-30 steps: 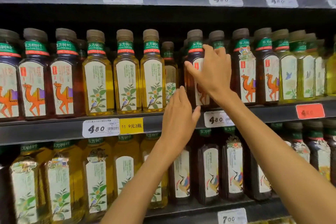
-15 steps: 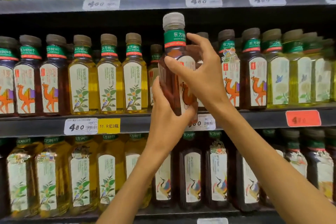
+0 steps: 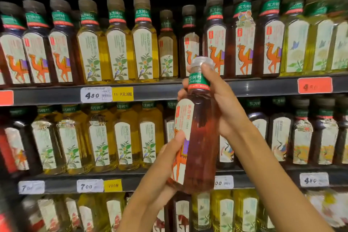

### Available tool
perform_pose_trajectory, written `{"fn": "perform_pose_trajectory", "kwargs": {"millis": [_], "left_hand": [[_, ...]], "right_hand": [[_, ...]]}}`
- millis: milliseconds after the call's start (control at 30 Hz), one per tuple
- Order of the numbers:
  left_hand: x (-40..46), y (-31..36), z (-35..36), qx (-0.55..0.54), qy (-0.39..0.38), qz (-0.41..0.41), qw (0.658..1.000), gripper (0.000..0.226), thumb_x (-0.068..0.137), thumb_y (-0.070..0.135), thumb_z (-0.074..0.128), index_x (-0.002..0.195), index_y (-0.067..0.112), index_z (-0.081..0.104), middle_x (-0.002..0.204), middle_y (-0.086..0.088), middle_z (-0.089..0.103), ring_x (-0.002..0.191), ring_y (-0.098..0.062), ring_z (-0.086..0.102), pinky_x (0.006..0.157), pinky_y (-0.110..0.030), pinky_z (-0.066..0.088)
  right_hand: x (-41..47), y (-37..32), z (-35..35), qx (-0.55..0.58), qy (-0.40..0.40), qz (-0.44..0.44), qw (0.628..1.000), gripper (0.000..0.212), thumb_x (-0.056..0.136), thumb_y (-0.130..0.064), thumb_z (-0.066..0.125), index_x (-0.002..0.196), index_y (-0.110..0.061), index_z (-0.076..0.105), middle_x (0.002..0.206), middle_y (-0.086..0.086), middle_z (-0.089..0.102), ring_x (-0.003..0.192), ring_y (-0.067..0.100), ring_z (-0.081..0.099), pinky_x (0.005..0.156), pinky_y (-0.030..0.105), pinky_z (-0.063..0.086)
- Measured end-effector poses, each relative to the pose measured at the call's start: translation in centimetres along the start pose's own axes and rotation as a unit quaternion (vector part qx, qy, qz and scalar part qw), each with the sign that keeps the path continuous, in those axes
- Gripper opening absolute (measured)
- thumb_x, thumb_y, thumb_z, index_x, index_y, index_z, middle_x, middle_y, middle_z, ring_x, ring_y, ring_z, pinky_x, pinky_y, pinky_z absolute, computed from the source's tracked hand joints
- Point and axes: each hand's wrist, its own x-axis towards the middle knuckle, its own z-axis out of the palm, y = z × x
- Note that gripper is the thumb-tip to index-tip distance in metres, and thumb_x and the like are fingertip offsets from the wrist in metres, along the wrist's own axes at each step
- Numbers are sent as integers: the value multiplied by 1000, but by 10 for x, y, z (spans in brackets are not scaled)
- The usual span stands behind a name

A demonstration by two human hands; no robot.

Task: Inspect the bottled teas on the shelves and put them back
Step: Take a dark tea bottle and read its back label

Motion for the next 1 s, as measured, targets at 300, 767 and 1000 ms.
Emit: {"fn": "perform_pose_trajectory", "kwargs": {"millis": [300,767,1000], "left_hand": [[-24,-34,-13,-128,-33,-131,983,80,71,67,57,110,-3,63,83,-21,67,62,-30,67,57,-34,57],[-44,-56,-24,30,66,-30,997,49,71,72,46,105,46,70,115,6,70,110,-12,65,98,-39,46],[-51,-61,-20,-138,-50,-85,986,71,85,65,33,105,9,72,87,-9,71,69,-21,68,63,-31,55]], "right_hand": [[-37,31,-2,-61,44,10,997,47,79,-46,59,113,-13,58,86,5,70,78,18,69,71,30,57],[-45,53,0,-73,101,-9,992,34,82,-39,61,104,-14,54,76,6,64,63,17,62,57,27,53],[-41,58,-3,11,34,62,997,36,91,-41,51,112,-12,53,79,6,66,69,19,66,67,31,55]]}}
